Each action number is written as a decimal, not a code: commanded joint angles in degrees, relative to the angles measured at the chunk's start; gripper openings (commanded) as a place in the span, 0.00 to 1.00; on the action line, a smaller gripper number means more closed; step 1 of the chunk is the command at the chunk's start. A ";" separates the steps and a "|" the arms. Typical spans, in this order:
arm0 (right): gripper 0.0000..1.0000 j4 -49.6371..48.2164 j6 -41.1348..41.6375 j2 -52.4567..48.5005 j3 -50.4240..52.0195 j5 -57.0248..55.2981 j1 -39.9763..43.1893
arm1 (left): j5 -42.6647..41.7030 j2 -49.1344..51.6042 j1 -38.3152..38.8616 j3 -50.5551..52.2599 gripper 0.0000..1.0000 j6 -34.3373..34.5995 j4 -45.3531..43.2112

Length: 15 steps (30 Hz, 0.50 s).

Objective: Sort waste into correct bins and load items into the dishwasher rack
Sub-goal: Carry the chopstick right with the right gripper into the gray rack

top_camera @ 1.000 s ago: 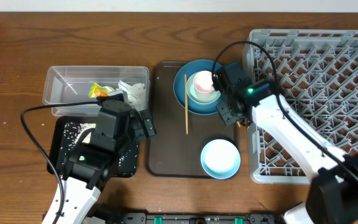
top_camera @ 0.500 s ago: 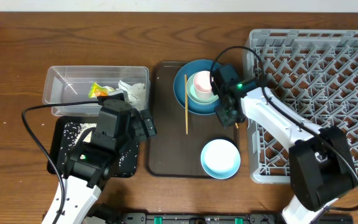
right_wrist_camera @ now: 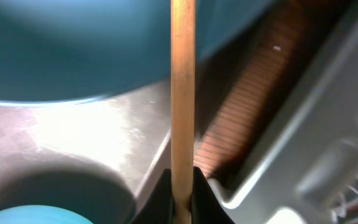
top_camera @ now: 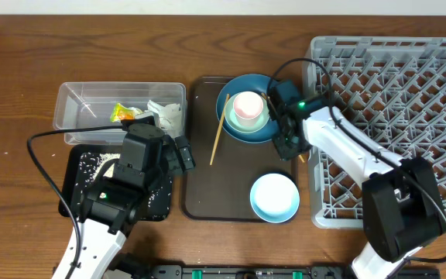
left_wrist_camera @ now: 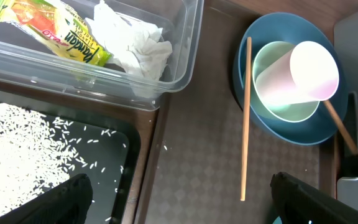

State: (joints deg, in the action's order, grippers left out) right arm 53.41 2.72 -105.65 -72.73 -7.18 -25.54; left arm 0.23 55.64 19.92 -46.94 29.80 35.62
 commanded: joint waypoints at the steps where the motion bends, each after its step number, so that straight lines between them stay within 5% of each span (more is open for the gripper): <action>1: 0.01 1.79 1.25 0.33 -2.75 -0.33 1.46 | 0.87 0.20 -0.28 -0.22 0.95 0.07 -0.17; 15: 0.01 11.80 9.20 0.44 -16.11 -4.22 4.44 | 0.87 0.20 -0.28 -0.22 0.94 0.07 -0.17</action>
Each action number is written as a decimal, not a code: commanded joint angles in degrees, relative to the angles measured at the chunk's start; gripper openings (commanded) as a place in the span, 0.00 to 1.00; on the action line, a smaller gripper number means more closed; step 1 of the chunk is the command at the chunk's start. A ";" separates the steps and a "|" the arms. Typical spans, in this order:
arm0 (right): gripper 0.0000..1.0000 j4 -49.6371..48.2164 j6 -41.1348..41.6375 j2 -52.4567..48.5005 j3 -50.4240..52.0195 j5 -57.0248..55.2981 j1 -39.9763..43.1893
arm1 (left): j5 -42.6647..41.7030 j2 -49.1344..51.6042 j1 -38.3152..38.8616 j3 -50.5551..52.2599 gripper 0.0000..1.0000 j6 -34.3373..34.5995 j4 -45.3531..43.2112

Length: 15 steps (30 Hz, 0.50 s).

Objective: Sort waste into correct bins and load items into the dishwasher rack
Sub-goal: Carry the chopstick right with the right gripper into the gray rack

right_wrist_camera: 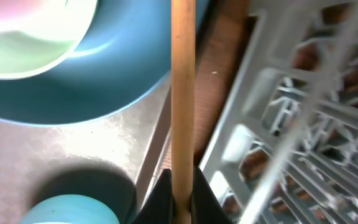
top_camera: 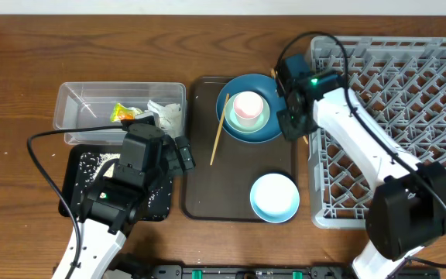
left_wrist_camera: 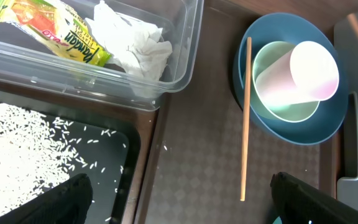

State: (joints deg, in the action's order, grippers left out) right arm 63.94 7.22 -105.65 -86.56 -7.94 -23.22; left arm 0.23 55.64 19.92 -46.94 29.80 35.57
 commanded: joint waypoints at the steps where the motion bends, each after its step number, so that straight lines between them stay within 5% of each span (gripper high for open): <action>1: 0.01 2.01 6.27 0.44 -2.58 -4.33 2.73 | 0.90 0.20 -0.28 -0.22 0.94 0.07 -0.13; 15: 0.01 7.58 8.81 0.42 -2.62 -1.25 10.97 | 0.87 0.20 -0.28 -0.22 0.95 0.09 -0.13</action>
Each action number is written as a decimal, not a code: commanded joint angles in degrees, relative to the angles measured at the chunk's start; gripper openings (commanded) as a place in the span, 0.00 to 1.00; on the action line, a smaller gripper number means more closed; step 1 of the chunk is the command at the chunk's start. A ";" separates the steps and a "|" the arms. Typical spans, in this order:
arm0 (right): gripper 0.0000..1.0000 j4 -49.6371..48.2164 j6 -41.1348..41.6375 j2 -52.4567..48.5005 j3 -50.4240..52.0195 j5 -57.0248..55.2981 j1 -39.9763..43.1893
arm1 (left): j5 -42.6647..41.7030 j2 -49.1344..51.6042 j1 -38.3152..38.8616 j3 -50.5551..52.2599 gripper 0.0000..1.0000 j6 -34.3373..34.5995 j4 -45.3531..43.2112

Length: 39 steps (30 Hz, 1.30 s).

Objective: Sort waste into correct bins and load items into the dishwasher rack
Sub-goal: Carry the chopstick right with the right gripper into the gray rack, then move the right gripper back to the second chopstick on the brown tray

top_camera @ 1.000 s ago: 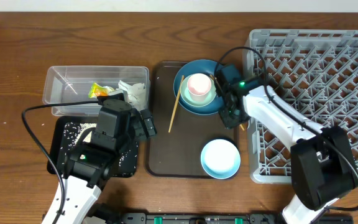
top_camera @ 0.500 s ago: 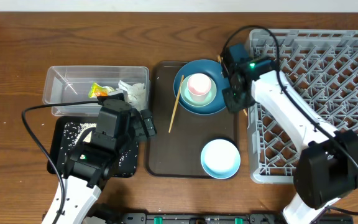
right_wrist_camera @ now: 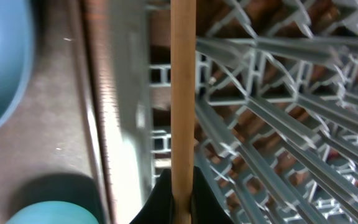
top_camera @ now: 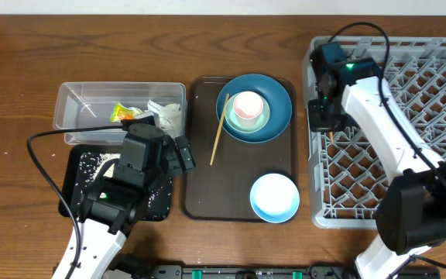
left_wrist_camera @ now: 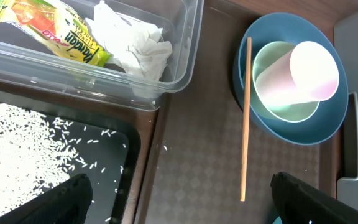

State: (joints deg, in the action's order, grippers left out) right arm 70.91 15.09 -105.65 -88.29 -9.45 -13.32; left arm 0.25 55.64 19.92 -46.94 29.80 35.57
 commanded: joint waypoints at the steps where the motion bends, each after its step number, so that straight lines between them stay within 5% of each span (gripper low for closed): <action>1: 0.01 0.81 0.94 0.42 -0.87 0.26 1.16 | 0.85 0.20 -0.28 -0.22 0.95 0.07 -0.11; 9: 0.01 1.18 0.48 0.42 -0.87 0.70 1.14 | 0.85 0.20 -0.28 -0.22 0.95 0.09 -0.11; 23: 0.43 2.27 0.52 0.42 -0.87 1.49 1.03 | 0.85 0.20 -0.28 -0.22 0.95 0.09 -0.11; 27: 0.51 2.12 0.52 0.42 -0.87 10.14 0.87 | 0.85 0.20 -0.28 -0.22 0.95 0.07 -0.11; 39: 0.54 -0.37 2.60 0.42 -0.87 41.79 0.79 | 0.85 0.20 -0.28 -0.22 0.95 0.07 -0.09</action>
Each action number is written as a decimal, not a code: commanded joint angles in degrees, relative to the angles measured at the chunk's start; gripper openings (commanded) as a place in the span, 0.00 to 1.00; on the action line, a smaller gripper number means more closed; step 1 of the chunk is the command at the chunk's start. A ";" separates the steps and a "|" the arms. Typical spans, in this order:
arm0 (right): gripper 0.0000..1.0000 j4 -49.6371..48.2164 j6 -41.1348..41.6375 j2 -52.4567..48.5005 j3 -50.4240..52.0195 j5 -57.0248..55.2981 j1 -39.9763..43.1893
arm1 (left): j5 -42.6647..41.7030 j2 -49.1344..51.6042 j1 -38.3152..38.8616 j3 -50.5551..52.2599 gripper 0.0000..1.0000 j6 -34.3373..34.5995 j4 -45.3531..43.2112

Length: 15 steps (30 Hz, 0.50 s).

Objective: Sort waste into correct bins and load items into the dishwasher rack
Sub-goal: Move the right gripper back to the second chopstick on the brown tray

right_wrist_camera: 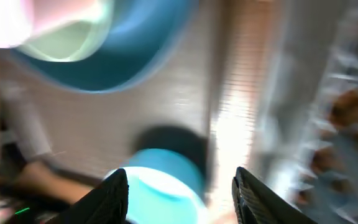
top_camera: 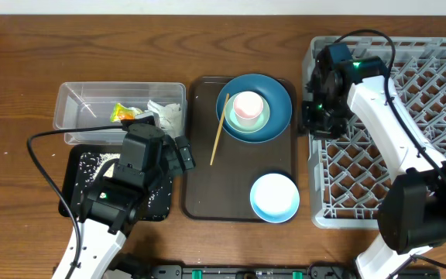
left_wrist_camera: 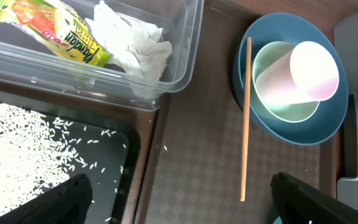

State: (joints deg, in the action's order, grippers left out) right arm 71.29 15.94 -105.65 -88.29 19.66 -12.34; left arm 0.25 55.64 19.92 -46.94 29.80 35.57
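Note:
My right gripper (top_camera: 317, 116) hangs over the left edge of the grey dishwasher rack (top_camera: 409, 116), open and empty (right_wrist_camera: 182, 196). Its wrist view is blurred and shows the light blue bowl (right_wrist_camera: 166, 180) and blue plate (right_wrist_camera: 135, 56). The chopstick it carried does not show. On the brown tray (top_camera: 200, 186) a second wooden chopstick (top_camera: 218, 130) leans on the blue plate (top_camera: 279, 118), which holds a green bowl and a pink cup (top_camera: 246, 106). The light blue bowl (top_camera: 275, 197) sits at the tray's front. My left gripper (left_wrist_camera: 179, 208) is open by the tray's left rim.
A clear bin (top_camera: 80, 105) at the back left holds a yellow-green wrapper (left_wrist_camera: 55, 34) and crumpled tissue (left_wrist_camera: 135, 43). In front of it lies a black tray (top_camera: 80, 167) with scattered rice. The rack fills the right side of the table.
My right gripper was shut on a chopstick over the rack's left part. Now it is open with nothing in it, and its camera faces the tray. The left arm has not moved.
My right gripper held a chopstick beside the blue plate at the tray's right edge. Then it was higher, near the rack's rim, then over the rack's left cells. Now it is open without the chopstick. The left gripper stayed open in one place throughout.

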 commanded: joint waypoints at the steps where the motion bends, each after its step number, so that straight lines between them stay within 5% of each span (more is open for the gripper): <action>1: 0.56 -1.29 3.34 0.42 -0.87 14.75 -0.37 | 0.85 0.20 -0.28 -0.22 0.95 0.07 -0.09; 3: 0.99 -1.68 7.19 0.42 -0.87 17.16 -0.87 | 0.85 0.20 -0.28 -0.22 0.95 0.07 -0.09; 7: 0.99 -2.78 15.23 0.42 -0.87 17.25 -3.34 | 0.83 0.20 -0.28 -0.22 0.95 0.07 -0.11; 12: 0.73 -6.93 23.47 0.42 -0.85 13.14 -8.94 | 0.85 0.20 -0.28 -0.22 0.95 0.59 -0.35; 15: 0.65 -10.14 32.39 0.42 -0.85 7.23 -13.92 | 0.85 0.20 -0.28 -0.22 0.95 0.94 -0.33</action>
State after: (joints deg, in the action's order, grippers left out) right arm 62.57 36.73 -105.65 -88.31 31.66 -21.87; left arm 0.25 55.64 19.92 -46.94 30.06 35.48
